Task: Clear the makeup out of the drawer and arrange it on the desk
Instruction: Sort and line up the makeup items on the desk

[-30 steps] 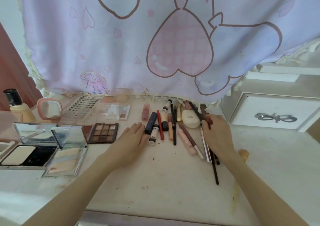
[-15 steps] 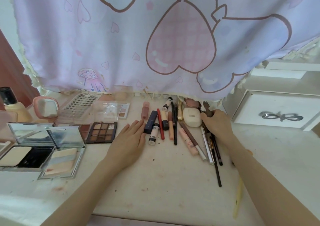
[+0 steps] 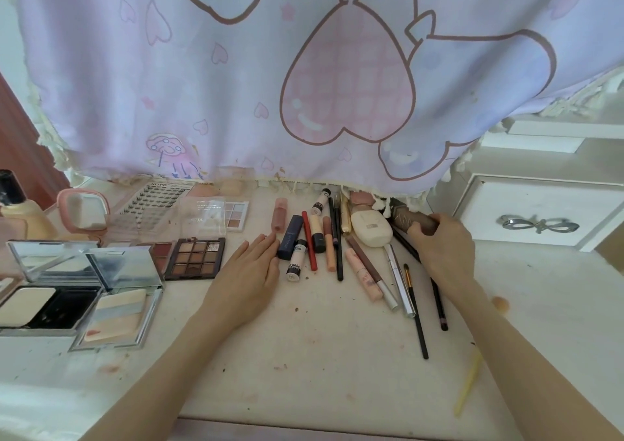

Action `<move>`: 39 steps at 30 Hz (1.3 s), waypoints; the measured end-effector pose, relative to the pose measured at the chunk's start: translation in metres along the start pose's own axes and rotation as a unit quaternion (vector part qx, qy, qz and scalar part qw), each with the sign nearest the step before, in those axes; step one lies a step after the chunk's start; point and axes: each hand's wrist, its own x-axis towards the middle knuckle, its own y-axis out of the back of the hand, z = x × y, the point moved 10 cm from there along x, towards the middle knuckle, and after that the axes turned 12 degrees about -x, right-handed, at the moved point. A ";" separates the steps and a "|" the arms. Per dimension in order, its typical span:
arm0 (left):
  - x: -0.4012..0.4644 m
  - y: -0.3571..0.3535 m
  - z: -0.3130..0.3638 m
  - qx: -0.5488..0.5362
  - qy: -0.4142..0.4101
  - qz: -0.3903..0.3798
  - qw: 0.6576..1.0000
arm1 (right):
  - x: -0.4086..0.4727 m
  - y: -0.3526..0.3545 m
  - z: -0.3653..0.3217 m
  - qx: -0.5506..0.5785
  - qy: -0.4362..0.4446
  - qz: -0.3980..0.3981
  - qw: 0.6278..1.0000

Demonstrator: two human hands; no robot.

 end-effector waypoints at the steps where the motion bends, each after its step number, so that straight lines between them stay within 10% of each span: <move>1: 0.000 -0.001 -0.001 -0.003 0.002 -0.001 1.000 | -0.002 0.007 -0.001 0.005 0.002 0.010 1.000; 11: -0.009 0.030 0.027 -0.174 -0.071 0.065 0.980 | -0.047 0.067 -0.030 0.200 0.020 0.003 0.980; 17: -0.011 0.081 0.068 -0.337 -0.121 0.139 0.923 | -0.081 -0.003 -0.085 0.509 -0.090 -0.321 0.793; 24: -0.039 0.133 0.069 -0.239 -0.179 0.248 0.922 | -0.162 -0.024 -0.157 0.422 0.048 -0.639 0.642; 39: -0.022 0.166 0.068 -0.261 -0.162 0.216 0.927 | -0.161 -0.008 -0.193 0.320 0.194 -0.536 0.757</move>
